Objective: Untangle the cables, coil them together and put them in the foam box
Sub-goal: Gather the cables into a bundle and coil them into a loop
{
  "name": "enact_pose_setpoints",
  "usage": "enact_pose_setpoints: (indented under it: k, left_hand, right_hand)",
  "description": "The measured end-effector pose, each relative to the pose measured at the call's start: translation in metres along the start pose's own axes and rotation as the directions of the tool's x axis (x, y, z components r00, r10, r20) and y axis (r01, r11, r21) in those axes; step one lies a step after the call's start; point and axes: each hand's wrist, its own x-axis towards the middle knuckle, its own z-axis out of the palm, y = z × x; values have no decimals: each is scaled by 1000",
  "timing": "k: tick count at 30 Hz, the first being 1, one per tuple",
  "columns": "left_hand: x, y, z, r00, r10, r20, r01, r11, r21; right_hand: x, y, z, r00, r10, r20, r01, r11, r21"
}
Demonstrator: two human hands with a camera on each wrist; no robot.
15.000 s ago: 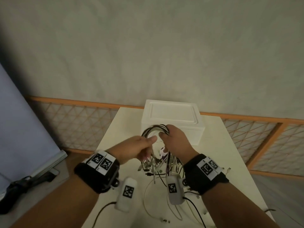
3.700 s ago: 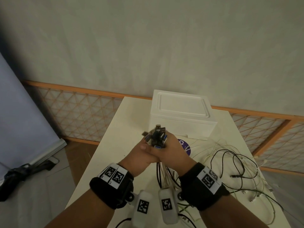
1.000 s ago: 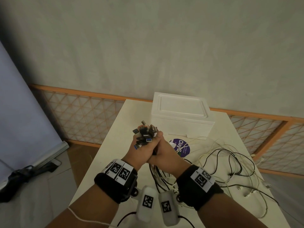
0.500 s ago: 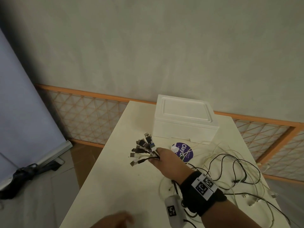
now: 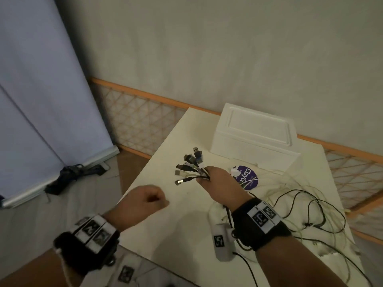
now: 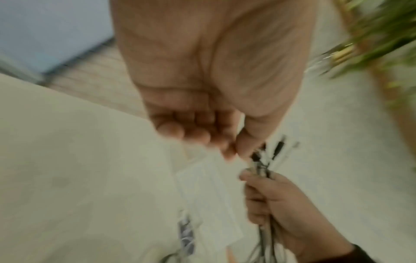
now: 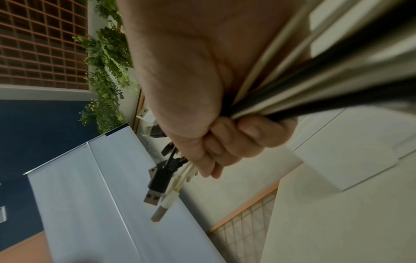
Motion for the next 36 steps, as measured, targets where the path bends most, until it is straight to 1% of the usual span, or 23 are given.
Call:
enact_pose_setpoints:
  k: [1,2,3,4,5,6,7,8,9,10,12,14,17,18,20,21,24,26,28,30,32,34,36]
  left_hand:
    - [11,23,5,980,138,-145,-131,990,58]
    - [22,37,13,919,318,-232,-290,946,144]
    - [31,47,20,847,482,-224,-433,870,234]
    - [39,54,27,782,610,-131,-545,770,332]
    - [49,56,34,733,680,-1,-608,656,447]
    - [61,58,40,689,712,133,-646,522,557]
    - [72,59,43,678,697,231,-646,417,639]
    - [84,55,45,664,690,289,-651,342,678]
    - [97,49,45,660,684,312,-654,318,686]
    - [106,46,41,668,676,312,-653,330,682]
    - [122,38,31,685,681,258,-631,379,677]
    - [131,39,25,702,669,246,-607,379,699]
    - [139,53,22,794,547,266,-512,366,777]
    - [145,53,19,809,524,267,-494,358,792]
    - [157,48,5,829,500,251,-455,341,823]
    - [163,42,-6,854,467,229,-412,339,846]
    - [175,25,-29,903,396,167,-331,393,858]
    - [175,19,-25,921,358,152,-330,514,792]
    - [174,15,-14,955,265,132,-280,664,693]
    - [174,14,-7,971,200,133,-239,765,598]
    - [171,19,-2,966,227,127,-260,826,499]
    - [162,34,7,950,294,101,-311,909,277]
    - [154,49,19,929,358,94,-366,927,79]
  right_hand:
    - [2,0,2,1000,7,-3,-7,1000,-27]
    - [4,0,3,1000,18,-2,-18,998,-54]
    - [5,-1,3,1000,20,2,-19,997,-74]
    - [6,-1,2,1000,23,19,-22,999,-50]
    - [6,-3,0,999,19,43,-19,1000,0]
    - [6,-6,-2,995,29,93,-31,999,16]
    - [6,-10,-3,988,66,138,-66,998,-7]
    - [7,-15,-5,981,114,156,-104,992,-69]
    - [12,-18,-5,978,126,167,-101,983,-151]
    - [21,-20,-5,974,129,187,-92,977,-193]
    - [37,-25,-4,966,154,209,-94,957,-273]
    - [44,-26,-6,964,181,193,-130,959,-251]
    - [44,-27,-16,996,62,57,-53,988,-144]
    - [42,-22,-19,999,42,0,-42,996,-83]
    - [38,-4,-23,995,96,-21,-97,993,-62]
    - [33,6,-24,990,140,-5,-140,986,-89]
    - [22,28,-24,988,148,-39,-152,971,-186]
    - [19,27,-29,986,129,-106,-144,976,-160]
    - [20,22,-40,977,98,-189,-123,984,-126]
    - [24,16,-53,977,48,-208,-89,978,-188]
    - [27,8,-63,986,-6,-165,-51,941,-335]
    - [31,-1,-68,993,-66,-98,12,882,-471]
    - [33,-13,-69,991,-127,-32,90,836,-541]
